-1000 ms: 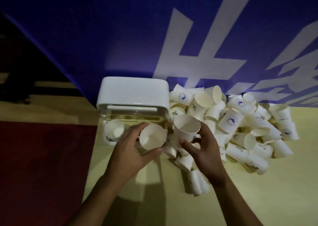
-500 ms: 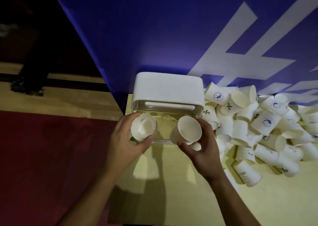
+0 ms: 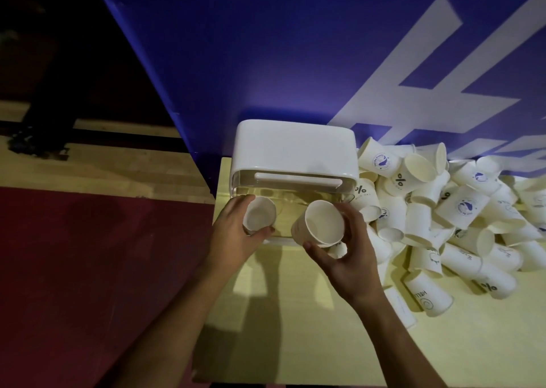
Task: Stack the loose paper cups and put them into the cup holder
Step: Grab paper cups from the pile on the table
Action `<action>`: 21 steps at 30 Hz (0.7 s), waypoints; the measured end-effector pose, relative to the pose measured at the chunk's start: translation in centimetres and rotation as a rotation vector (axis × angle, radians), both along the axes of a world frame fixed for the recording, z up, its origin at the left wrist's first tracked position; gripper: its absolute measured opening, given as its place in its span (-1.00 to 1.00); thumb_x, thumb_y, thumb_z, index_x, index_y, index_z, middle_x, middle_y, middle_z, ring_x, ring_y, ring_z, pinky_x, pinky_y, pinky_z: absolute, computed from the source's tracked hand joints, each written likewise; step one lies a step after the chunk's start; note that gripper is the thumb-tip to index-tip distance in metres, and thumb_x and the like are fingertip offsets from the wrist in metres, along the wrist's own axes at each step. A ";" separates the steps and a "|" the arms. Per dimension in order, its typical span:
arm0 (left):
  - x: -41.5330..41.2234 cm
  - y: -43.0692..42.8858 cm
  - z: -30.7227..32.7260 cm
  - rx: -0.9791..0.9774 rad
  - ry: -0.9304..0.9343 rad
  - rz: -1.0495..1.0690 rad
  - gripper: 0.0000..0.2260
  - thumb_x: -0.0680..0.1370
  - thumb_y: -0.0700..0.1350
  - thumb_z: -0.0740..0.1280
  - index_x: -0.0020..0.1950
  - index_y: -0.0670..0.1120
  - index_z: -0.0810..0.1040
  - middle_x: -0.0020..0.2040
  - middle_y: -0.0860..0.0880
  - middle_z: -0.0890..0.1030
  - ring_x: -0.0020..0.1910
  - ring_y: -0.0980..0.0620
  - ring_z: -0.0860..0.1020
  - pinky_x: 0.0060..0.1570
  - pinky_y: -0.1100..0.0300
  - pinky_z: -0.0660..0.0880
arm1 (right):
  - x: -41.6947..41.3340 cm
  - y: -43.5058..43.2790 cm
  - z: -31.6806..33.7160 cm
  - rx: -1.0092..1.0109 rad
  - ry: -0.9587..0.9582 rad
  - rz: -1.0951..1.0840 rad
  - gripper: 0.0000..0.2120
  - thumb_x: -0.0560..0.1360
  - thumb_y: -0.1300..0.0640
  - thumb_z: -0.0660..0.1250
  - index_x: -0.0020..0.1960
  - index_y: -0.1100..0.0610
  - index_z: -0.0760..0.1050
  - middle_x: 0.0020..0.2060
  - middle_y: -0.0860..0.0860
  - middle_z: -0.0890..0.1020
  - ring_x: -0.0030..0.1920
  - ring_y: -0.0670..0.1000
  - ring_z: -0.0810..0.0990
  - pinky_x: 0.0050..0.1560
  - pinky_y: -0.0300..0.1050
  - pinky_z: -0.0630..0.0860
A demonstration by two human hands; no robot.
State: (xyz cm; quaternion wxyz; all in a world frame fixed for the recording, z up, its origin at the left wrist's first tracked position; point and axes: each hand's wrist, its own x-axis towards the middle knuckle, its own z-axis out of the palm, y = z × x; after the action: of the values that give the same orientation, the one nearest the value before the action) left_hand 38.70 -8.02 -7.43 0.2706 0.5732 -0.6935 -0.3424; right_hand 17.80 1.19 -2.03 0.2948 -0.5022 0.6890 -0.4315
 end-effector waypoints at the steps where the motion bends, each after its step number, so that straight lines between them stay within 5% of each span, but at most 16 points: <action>1: -0.2 -0.1 -0.1 0.031 -0.010 0.018 -0.37 0.34 0.00 0.67 0.36 -0.07 0.56 0.29 0.00 0.59 0.20 -0.03 0.56 0.09 0.10 0.54 | 0.2 -0.1 -0.1 0.000 0.012 0.006 -0.26 0.35 0.15 0.65 0.36 -0.19 0.33 0.24 -0.33 0.49 0.29 -0.18 0.50 0.19 -0.29 0.49; 7: -0.4 -0.3 -1.7 0.126 -0.032 0.061 -0.31 0.30 0.05 0.68 0.38 0.03 0.52 0.29 0.07 0.61 0.23 0.00 0.57 0.12 0.02 0.58 | 1.7 -1.6 -0.6 -0.038 -0.002 0.054 -0.31 0.36 0.21 0.63 0.35 -0.05 0.36 0.22 -0.25 0.53 0.26 -0.11 0.55 0.20 -0.30 0.47; 10: -0.4 -0.6 -2.4 0.145 -0.062 0.046 -0.29 0.27 -0.01 0.70 0.37 0.00 0.53 0.26 0.05 0.63 0.19 0.03 0.59 0.07 0.23 0.56 | 3.3 -2.8 -0.8 -0.078 0.002 0.081 -0.36 0.39 0.19 0.61 0.37 0.09 0.39 0.24 -0.11 0.56 0.26 -0.03 0.56 0.22 -0.16 0.52; 12: -0.1 -0.6 -1.8 0.155 -0.003 -0.015 -0.55 0.44 -0.09 0.59 0.30 -0.06 0.58 0.20 -0.05 0.65 0.14 -0.02 0.62 -0.04 0.26 0.58 | 4.4 -3.6 -1.3 -0.079 0.023 0.112 -0.34 0.40 0.18 0.60 0.40 0.12 0.38 0.27 -0.08 0.55 0.27 -0.02 0.55 0.22 -0.04 0.54; 15: 0.5 0.0 0.1 0.294 0.270 -0.070 -0.83 0.60 -0.12 0.41 0.18 0.00 0.67 0.17 -0.11 0.68 0.14 -0.12 0.65 -0.13 -0.03 0.64 | 5.5 -4.7 -2.2 -0.061 0.053 0.140 -0.31 0.40 0.18 0.59 0.43 0.11 0.36 0.29 -0.08 0.53 0.28 -0.07 0.53 0.22 0.00 0.55; 19: 2.5 0.8 -0.7 0.316 0.166 -0.058 -0.25 0.40 -0.12 0.64 0.50 0.16 0.38 0.29 0.20 0.59 0.25 0.25 0.57 0.12 0.27 0.57 | 6.3 -5.5 -3.6 -0.011 0.116 0.184 -0.29 0.43 0.10 0.58 0.47 0.09 0.34 0.32 -0.07 0.53 0.29 -0.12 0.51 0.25 -0.22 0.49; 21: 3.1 1.1 -1.2 0.380 0.225 -0.033 -0.18 0.41 -0.13 0.62 0.57 0.14 0.30 0.31 0.23 0.57 0.29 0.30 0.53 0.23 0.22 0.54 | 6.4 -5.7 -4.3 0.025 0.144 0.210 -0.27 0.45 0.00 0.57 0.50 0.07 0.32 0.34 -0.06 0.51 0.31 -0.12 0.50 0.25 -0.31 0.45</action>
State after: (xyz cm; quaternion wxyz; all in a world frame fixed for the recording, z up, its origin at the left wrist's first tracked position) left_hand 41.81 -6.88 -8.58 0.2275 0.5606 -0.5913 -0.5333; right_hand 24.19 -4.55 -6.32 0.2943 -0.5976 0.6574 -0.3523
